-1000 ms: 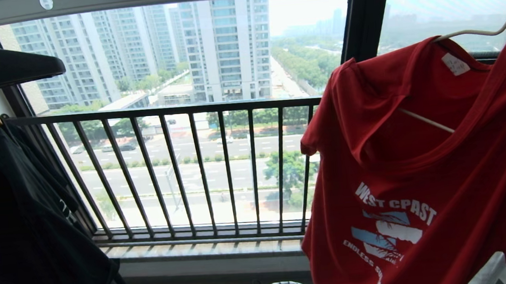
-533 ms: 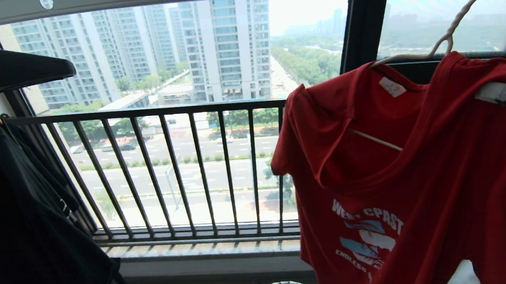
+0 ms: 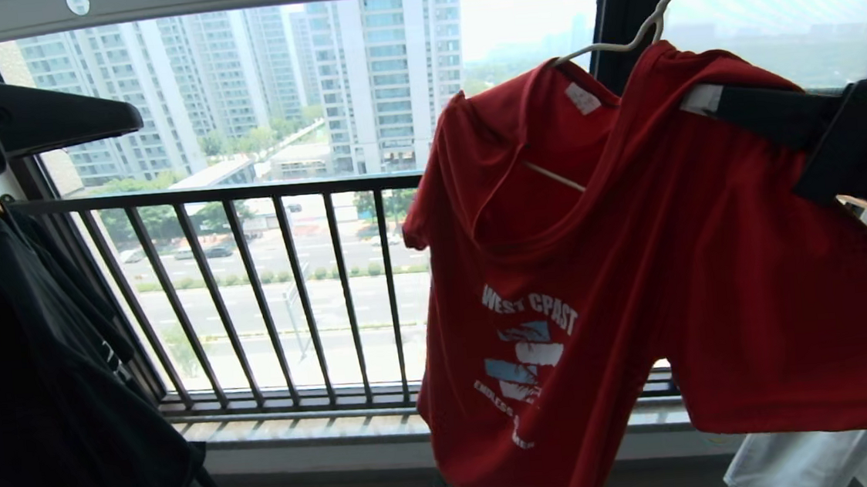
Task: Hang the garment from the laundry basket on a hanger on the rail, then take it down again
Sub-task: Hang the clothes rack on the clothesline
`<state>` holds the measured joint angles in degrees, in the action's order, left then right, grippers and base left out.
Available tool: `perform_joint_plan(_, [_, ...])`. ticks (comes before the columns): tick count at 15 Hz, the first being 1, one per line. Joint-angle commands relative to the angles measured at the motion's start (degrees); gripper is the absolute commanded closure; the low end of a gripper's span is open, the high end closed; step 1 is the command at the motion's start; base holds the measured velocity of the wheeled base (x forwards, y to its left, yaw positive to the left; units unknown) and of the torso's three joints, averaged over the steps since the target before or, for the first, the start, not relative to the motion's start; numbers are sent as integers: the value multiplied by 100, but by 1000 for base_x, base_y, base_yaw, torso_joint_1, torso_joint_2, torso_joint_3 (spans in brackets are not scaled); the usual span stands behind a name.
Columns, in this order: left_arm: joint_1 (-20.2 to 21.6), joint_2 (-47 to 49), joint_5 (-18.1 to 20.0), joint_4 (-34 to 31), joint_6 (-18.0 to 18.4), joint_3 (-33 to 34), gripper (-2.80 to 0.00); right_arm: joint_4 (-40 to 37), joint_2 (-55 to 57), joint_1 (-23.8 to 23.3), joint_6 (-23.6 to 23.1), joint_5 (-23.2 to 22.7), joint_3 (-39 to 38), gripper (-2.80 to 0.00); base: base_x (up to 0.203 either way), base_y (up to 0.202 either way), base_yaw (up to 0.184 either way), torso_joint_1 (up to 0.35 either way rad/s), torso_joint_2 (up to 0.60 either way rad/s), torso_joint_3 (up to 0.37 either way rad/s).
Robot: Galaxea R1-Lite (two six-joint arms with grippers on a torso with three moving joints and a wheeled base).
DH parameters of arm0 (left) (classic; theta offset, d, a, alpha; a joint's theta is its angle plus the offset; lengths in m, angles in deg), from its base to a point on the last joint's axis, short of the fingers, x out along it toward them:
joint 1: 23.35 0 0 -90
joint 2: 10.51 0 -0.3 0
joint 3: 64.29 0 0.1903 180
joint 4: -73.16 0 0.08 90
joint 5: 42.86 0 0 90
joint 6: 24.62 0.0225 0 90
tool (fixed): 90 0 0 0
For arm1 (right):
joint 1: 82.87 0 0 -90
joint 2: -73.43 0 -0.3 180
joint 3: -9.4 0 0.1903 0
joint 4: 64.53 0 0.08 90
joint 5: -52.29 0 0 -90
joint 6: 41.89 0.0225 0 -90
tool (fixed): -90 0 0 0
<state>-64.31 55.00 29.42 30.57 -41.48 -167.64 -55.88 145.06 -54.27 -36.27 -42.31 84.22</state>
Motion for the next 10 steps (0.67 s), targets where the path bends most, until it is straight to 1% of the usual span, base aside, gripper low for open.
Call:
perform_joint_plan(1, [0, -3, -12, -7, -2, -17, 0, 34, 531, 5, 1, 6, 275, 0, 0, 0, 0, 0, 0, 0])
perform_joint_plan(10, [0, -30, -20, 33, -2, -18, 0, 42, 1182, -3, 1, 55, 721, 0, 0, 0, 0, 0, 0, 0])
